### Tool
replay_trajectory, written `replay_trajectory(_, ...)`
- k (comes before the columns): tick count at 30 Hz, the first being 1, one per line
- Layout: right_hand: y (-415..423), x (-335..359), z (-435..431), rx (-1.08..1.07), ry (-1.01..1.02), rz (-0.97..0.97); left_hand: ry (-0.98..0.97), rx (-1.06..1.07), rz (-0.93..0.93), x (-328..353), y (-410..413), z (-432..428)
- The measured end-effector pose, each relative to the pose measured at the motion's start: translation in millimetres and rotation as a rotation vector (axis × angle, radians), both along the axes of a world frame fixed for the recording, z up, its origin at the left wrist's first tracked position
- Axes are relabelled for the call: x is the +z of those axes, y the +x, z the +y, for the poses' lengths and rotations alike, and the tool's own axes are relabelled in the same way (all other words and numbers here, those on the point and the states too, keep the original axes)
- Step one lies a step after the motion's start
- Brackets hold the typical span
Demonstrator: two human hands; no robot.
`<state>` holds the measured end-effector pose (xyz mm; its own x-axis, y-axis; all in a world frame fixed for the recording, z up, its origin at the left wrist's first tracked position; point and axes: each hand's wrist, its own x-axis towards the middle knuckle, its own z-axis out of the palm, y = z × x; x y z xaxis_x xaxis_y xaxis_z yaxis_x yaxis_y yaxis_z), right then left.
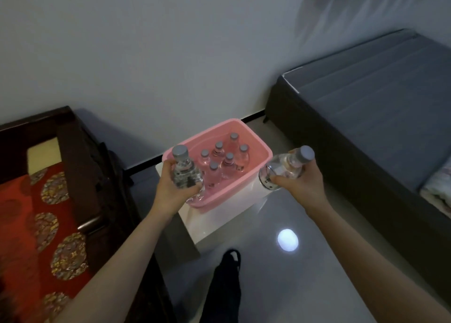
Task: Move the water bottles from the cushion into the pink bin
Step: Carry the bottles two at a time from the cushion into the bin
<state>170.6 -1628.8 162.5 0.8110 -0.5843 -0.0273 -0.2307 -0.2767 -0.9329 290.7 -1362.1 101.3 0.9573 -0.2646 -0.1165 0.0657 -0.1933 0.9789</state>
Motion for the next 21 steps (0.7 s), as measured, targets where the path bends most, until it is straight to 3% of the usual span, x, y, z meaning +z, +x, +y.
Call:
replay_trajectory(14,169,-52,-85,0.224,-0.029,0.169,0.107,0.081,0.115,-50,92,-93)
replay_trajectory(21,211,-88,-112,0.508,-0.08,0.31,0.103,0.15,0.173,-65,96,-124)
